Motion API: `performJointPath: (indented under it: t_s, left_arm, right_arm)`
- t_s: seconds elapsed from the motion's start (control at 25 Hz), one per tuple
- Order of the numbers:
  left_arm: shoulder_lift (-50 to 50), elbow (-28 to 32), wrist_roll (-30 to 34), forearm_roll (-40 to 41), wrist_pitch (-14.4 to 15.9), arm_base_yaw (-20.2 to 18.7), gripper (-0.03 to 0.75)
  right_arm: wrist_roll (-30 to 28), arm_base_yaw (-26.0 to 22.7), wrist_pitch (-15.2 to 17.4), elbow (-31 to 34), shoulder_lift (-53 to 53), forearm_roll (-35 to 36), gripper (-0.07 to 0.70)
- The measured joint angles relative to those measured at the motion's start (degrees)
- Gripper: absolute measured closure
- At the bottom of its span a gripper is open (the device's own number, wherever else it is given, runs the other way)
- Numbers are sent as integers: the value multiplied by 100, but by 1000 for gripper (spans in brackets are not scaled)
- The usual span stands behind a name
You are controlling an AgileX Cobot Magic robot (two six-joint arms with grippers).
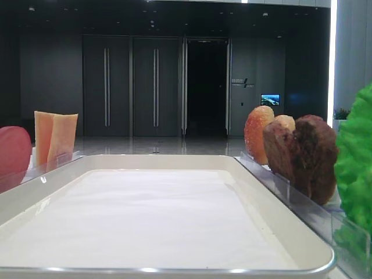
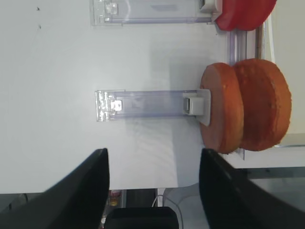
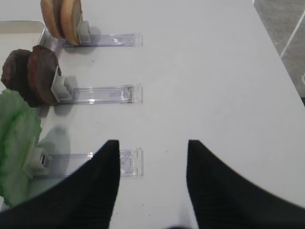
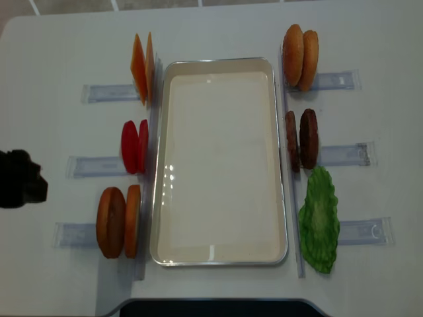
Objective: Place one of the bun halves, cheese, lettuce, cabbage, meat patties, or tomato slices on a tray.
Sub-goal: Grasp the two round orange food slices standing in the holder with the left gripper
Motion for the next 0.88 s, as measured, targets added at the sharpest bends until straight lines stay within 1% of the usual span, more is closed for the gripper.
performJointPath:
  t_s: [0.24, 0.44, 0.68, 0.76, 0.88]
  left_arm:
    - [852, -471, 0, 12, 0, 0, 263]
    - [1271, -493, -30, 12, 0, 0, 263]
    - [1328, -493, -41, -10, 0, 0, 263]
    - [1333, -493, -139, 10, 0, -96, 263]
    - [1333, -493, -420, 94, 0, -510, 263]
  right_arm:
    - [0, 0, 0, 0, 0, 0, 288]
    - [0, 0, 0, 0, 0, 0, 288]
    - [0, 0, 0, 0, 0, 0, 288]
    - [0, 0, 0, 0, 0, 0, 288]
    - [0, 0, 0, 0, 0, 0, 288]
